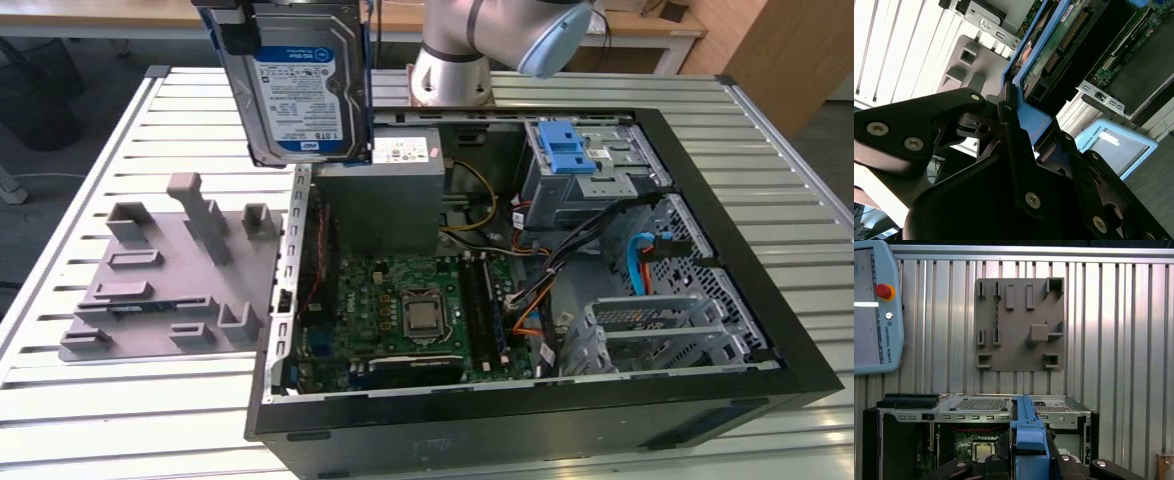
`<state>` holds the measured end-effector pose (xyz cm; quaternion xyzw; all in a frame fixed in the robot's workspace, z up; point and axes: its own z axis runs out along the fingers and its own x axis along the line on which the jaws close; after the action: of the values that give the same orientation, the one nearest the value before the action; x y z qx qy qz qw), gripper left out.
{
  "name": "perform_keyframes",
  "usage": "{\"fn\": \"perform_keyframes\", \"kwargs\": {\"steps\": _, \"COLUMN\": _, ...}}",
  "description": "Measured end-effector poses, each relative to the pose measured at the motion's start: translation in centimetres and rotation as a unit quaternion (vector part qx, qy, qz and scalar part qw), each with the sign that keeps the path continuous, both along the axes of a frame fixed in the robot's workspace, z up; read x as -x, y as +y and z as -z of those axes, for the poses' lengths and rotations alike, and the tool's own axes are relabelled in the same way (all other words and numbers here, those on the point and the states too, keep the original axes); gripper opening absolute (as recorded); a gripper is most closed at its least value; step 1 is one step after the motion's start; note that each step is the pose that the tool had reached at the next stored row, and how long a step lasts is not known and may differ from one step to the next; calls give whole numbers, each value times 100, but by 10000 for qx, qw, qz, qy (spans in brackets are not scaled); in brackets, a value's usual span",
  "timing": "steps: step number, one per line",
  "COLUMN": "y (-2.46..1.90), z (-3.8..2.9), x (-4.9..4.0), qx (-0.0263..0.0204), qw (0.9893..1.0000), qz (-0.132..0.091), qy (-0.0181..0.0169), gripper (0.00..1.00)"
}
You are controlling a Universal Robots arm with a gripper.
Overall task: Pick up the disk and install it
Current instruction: 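Pick up the disk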
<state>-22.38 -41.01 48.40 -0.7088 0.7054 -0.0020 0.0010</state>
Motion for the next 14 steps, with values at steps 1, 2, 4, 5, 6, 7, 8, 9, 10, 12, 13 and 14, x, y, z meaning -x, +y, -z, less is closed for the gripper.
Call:
{"fn": "perform_keyframes", "kwargs": {"steps": 1, "y": 0, "z": 0, "x": -8, "qx": 0, "qw": 10000, "qz": 0, "qy": 0, "gripper": 36}}
{"fn": "perform_keyframes", "kwargs": {"steps": 2, "y": 0, "z": 1, "x": -15, "qx": -1, "qw": 10000, "qz": 0, "qy": -1, "gripper": 36}}
{"fn": "perform_keyframes", "kwargs": {"steps": 4, "y": 0, "z": 0, "x": -30, "qx": 0, "qw": 10000, "qz": 0, "qy": 0, "gripper": 36}}
{"fn": "perform_keyframes", "kwargs": {"steps": 5, "y": 0, "z": 0, "x": -38, "qx": 0, "qw": 10000, "qz": 0, "qy": 0, "gripper": 36}}
{"fn": "perform_keyframes", "kwargs": {"steps": 6, "y": 0, "z": 0, "x": -46, "qx": 0, "qw": 10000, "qz": 0, "qy": 0, "gripper": 36}}
{"fn": "perform_keyframes", "kwargs": {"steps": 7, "y": 0, "z": 0, "x": -54, "qx": 0, "qw": 10000, "qz": 0, "qy": 0, "gripper": 36}}
{"fn": "perform_keyframes", "kwargs": {"steps": 8, "y": 0, "z": 1, "x": -61, "qx": 0, "qw": 10000, "qz": 0, "qy": 0, "gripper": 36}}
{"fn": "perform_keyframes", "kwargs": {"steps": 9, "y": 0, "z": 0, "x": -68, "qx": -1, "qw": 10000, "qz": 0, "qy": 0, "gripper": 36}}
{"fn": "perform_keyframes", "kwargs": {"steps": 10, "y": 0, "z": 0, "x": -73, "qx": 0, "qw": 10000, "qz": 0, "qy": 0, "gripper": 36}}
{"fn": "perform_keyframes", "kwargs": {"steps": 12, "y": 0, "z": 0, "x": -82, "qx": 0, "qw": 10000, "qz": 0, "qy": 0, "gripper": 36}}
{"fn": "perform_keyframes", "kwargs": {"steps": 13, "y": 0, "z": 0, "x": -88, "qx": 0, "qw": 10000, "qz": 0, "qy": 0, "gripper": 36}}
{"fn": "perform_keyframes", "kwargs": {"steps": 14, "y": 0, "z": 0, "x": -94, "qx": 0, "qw": 10000, "qz": 0, "qy": 0, "gripper": 36}}
